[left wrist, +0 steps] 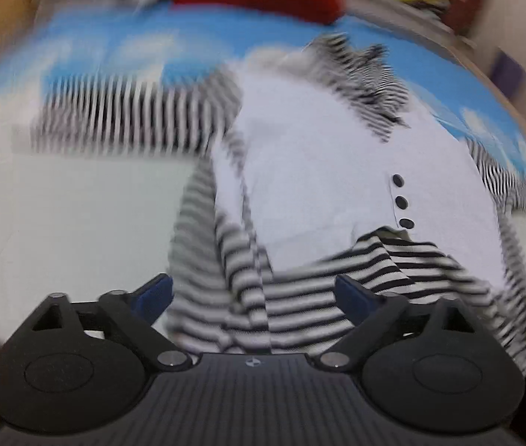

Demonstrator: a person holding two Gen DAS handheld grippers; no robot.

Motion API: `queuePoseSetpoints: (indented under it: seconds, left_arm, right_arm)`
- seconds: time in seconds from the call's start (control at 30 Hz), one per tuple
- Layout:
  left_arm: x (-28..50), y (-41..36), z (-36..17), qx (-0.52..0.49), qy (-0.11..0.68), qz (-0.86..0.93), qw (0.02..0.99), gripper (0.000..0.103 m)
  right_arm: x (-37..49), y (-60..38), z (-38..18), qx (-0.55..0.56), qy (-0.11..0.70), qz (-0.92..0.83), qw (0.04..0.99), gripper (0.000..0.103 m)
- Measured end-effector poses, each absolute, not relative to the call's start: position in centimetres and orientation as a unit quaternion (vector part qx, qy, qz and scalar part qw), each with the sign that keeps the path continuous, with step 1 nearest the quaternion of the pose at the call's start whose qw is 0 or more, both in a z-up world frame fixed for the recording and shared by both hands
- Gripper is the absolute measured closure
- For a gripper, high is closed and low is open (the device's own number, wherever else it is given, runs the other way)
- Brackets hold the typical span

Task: Fold small clothes
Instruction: 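Grasp the striped sleeve with the right tool and fold it across the white front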

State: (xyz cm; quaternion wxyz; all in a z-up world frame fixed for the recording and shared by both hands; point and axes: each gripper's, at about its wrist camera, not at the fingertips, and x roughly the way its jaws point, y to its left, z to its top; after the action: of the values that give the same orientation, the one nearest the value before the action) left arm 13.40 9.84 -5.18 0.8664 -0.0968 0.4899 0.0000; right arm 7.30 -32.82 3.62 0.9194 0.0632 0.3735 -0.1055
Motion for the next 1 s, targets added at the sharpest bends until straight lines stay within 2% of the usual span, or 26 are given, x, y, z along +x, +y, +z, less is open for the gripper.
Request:
queuePoseSetpoints:
  seconds: [0.1, 0.2, 0.27, 0.33, 0.37, 0.4, 0.43, 0.47, 0.5, 0.53, 0.57, 0.63, 0.77, 0.83, 0.87, 0.9, 0.93, 1.0]
  left_arm:
    - [14.1, 10.6, -6.5, -0.109, 0.512, 0.026, 0.852, 0.009]
    - [14.6, 10.9, -7.3, -0.104, 0.529, 0.036, 0.842, 0.010]
    - [14.7, 10.7, -7.9, -0.099, 0.544, 0.033, 0.833, 0.016]
    - [14.7, 10.2, -8.7, -0.071, 0.560, 0.033, 0.825, 0.039]
    - [14.5, 9.9, -9.0, -0.054, 0.567, 0.030, 0.821, 0.045]
    - [14.3, 9.7, -9.2, -0.043, 0.570, 0.024, 0.820, 0.061]
    - [14.1, 9.6, -9.2, -0.037, 0.571, 0.018, 0.820, 0.084]
    - [13.8, 9.6, -9.2, -0.034, 0.569, 0.014, 0.821, 0.090]
    - [13.5, 9.9, -9.1, -0.036, 0.565, 0.019, 0.824, 0.092]
    - [13.2, 10.4, -8.8, -0.041, 0.558, 0.033, 0.828, 0.093]
    - [12.9, 10.9, -8.5, -0.049, 0.553, 0.045, 0.830, 0.094]
    - [12.2, 11.4, -8.1, -0.064, 0.550, 0.059, 0.831, 0.094]
    - [12.0, 9.6, -9.6, -0.024, 0.598, 0.043, 0.800, 0.093]
    - [11.9, 9.4, -9.2, -0.019, 0.591, 0.048, 0.805, 0.087]
    - [11.8, 9.4, -8.5, -0.021, 0.575, 0.051, 0.816, 0.086]
    - [11.6, 9.3, -7.5, -0.023, 0.549, 0.052, 0.834, 0.079]
    - [11.3, 9.1, -6.4, -0.023, 0.522, 0.049, 0.851, 0.065]
    - [10.8, 8.4, -5.1, -0.022, 0.486, 0.032, 0.873, 0.054]
  right_arm:
    - [8.6, -34.5, 0.6, 0.149, 0.444, -0.089, 0.879, 0.023]
    - [9.5, -34.4, -2.1, 0.128, 0.509, -0.105, 0.845, 0.023]
    - [9.8, -34.5, -3.5, 0.136, 0.540, -0.112, 0.823, 0.027]
    - [9.8, -34.4, -4.4, 0.146, 0.555, -0.112, 0.811, 0.036]
    - [9.7, -34.2, -4.7, 0.145, 0.560, -0.112, 0.808, 0.044]
    - [9.8, -33.9, -5.0, 0.143, 0.564, -0.112, 0.806, 0.049]
    - [9.8, -33.8, -5.0, 0.142, 0.565, -0.110, 0.805, 0.054]
    - [9.9, -33.8, -4.8, 0.143, 0.564, -0.109, 0.806, 0.063]
    - [9.8, -33.7, -4.7, 0.149, 0.562, -0.103, 0.807, 0.070]
    - [9.6, -33.8, -4.5, 0.152, 0.559, -0.099, 0.809, 0.087]
    - [9.3, -34.3, -4.4, 0.153, 0.554, -0.102, 0.812, 0.098]
    - [8.9, -35.2, -3.9, 0.151, 0.543, -0.126, 0.817, 0.098]
    - [8.7, -36.4, -4.4, 0.145, 0.550, -0.159, 0.807, 0.099]
    - [8.7, -36.2, -4.4, 0.132, 0.550, -0.161, 0.809, 0.098]
    - [8.6, -36.2, -4.1, 0.133, 0.542, -0.162, 0.814, 0.095]
    - [8.4, -36.1, -3.4, 0.134, 0.525, -0.163, 0.824, 0.092]
    - [8.4, -35.9, -2.7, 0.132, 0.508, -0.163, 0.835, 0.086]
    - [7.9, -35.1, -0.9, 0.115, 0.463, -0.151, 0.866, 0.070]
